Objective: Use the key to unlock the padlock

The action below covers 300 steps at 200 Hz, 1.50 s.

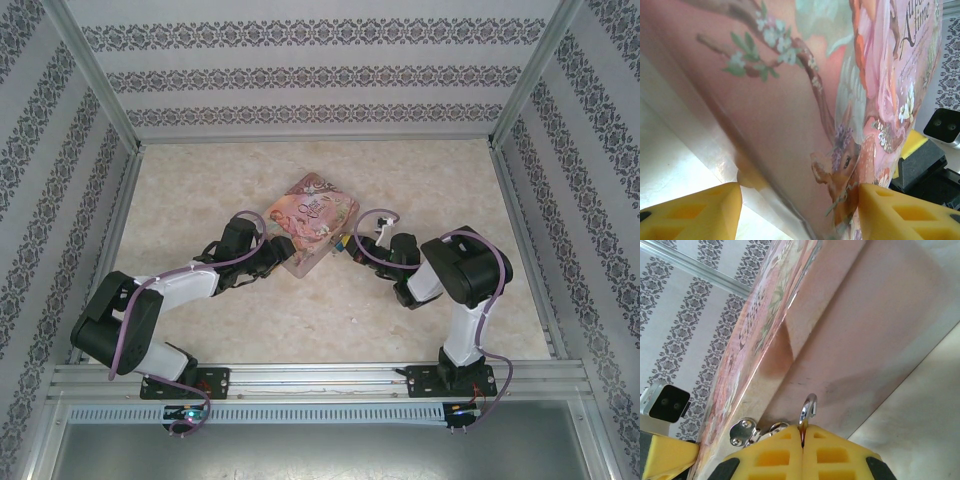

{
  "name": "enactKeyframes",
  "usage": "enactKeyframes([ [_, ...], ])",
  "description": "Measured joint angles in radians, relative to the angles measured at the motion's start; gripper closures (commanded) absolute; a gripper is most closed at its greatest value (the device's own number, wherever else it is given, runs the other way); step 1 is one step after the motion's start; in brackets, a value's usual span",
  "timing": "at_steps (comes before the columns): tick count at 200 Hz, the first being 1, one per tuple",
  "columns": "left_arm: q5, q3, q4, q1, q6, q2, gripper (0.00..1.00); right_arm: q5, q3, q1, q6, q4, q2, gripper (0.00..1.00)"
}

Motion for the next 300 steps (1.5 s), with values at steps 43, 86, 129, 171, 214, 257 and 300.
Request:
enactKeyframes([
  [43, 0.000, 0.000, -0.005, 0.000, 0.000, -0.004, 0.38, 0.000, -0.018, -0.018, -0.029, -0.031, -0.070, 1.00],
  [86, -0.010, 0.018, -0.060, 0.000, 0.011, -0.018, 0.35, -0.001, -0.055, -0.047, -0.077, -0.098, -0.191, 1.00],
  [129, -0.043, 0.020, -0.133, 0.000, 0.045, -0.061, 0.31, -0.016, -0.068, -0.068, -0.124, -0.196, -0.320, 1.00],
  [171, -0.078, 0.020, -0.169, 0.000, 0.088, -0.123, 0.30, -0.034, -0.088, -0.071, -0.183, -0.343, -0.468, 1.00],
  [214, -0.141, 0.020, -0.204, 0.003, 0.141, -0.226, 0.30, -0.044, -0.087, -0.071, -0.259, -0.554, -0.640, 1.00],
  [257, -0.256, 0.020, -0.291, 0.010, 0.226, -0.356, 0.28, -0.084, -0.029, -0.071, -0.327, -0.797, -0.757, 1.00],
  [300, -0.386, 0.010, -0.349, 0.010, 0.313, -0.507, 0.17, -0.124, 0.032, -0.071, -0.409, -1.040, -0.860, 1.00],
])
